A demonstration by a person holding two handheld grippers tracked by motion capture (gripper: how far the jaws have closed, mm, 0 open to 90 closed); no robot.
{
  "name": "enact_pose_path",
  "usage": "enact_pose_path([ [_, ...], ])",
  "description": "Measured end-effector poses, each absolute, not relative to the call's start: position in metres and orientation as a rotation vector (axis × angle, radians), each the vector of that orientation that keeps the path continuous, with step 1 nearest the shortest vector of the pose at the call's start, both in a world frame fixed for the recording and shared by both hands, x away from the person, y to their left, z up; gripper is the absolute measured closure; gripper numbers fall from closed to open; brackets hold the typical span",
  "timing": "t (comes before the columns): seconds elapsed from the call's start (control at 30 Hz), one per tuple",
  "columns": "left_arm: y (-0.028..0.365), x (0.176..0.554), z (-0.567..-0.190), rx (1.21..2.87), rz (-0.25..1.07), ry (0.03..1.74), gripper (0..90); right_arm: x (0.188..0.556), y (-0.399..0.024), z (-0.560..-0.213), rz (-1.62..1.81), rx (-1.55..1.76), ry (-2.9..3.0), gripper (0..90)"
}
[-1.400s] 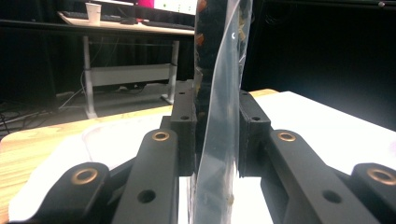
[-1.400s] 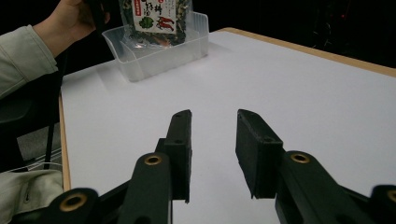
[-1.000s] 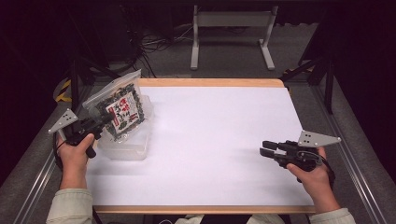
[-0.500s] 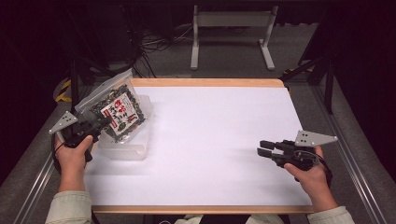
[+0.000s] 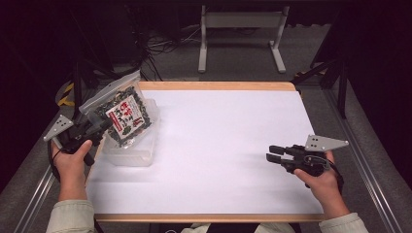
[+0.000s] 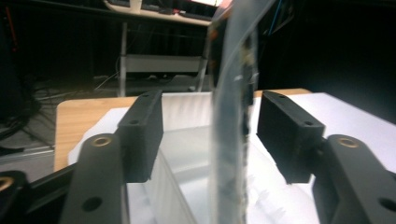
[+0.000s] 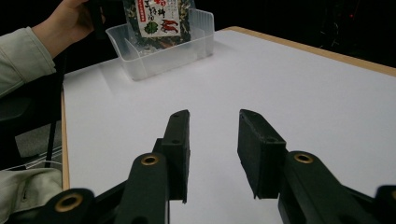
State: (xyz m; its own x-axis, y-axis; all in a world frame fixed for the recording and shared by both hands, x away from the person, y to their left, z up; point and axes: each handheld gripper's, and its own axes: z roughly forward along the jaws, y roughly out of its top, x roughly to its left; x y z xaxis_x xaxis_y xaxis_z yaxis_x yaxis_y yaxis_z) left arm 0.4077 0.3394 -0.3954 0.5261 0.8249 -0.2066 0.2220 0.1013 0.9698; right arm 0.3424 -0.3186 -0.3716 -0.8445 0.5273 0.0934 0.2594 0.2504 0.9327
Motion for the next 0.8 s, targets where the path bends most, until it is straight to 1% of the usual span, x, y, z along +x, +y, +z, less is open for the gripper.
enact_pose_path([
  [0.23, 0.338, 0.401, -0.388, 1.412, 0.574, 0.956, 32.2, 0.343, -0.319, -0.371, 1.638, 0.734, 2.279, 64.0],
  [0.33, 0.340, 0.397, -0.386, 1.416, 0.585, 0.979, 29.3, 0.344, -0.319, -0.370, 1.640, 0.732, 2.278, 63.8],
  [0.4, 0.341, 0.396, -0.386, 1.419, 0.600, 0.994, 25.6, 0.345, -0.318, -0.370, 1.643, 0.730, 2.276, 63.7],
  [0.5, 0.344, 0.388, -0.386, 1.433, 0.621, 1.025, 24.9, 0.348, -0.317, -0.369, 1.650, 0.724, 2.280, 63.3],
  [0.6, 0.344, 0.381, -0.383, 1.433, 0.639, 1.020, 24.8, 0.350, -0.315, -0.369, 1.653, 0.715, 2.285, 63.1],
  [0.7, 0.345, 0.371, -0.378, 1.421, 0.650, 1.013, 23.1, 0.354, -0.311, -0.369, 1.659, 0.703, 2.291, 62.6],
  [0.8, 0.347, 0.360, -0.374, 1.417, 0.658, 1.049, 21.4, 0.358, -0.307, -0.367, 1.672, 0.684, 2.296, 61.7],
])
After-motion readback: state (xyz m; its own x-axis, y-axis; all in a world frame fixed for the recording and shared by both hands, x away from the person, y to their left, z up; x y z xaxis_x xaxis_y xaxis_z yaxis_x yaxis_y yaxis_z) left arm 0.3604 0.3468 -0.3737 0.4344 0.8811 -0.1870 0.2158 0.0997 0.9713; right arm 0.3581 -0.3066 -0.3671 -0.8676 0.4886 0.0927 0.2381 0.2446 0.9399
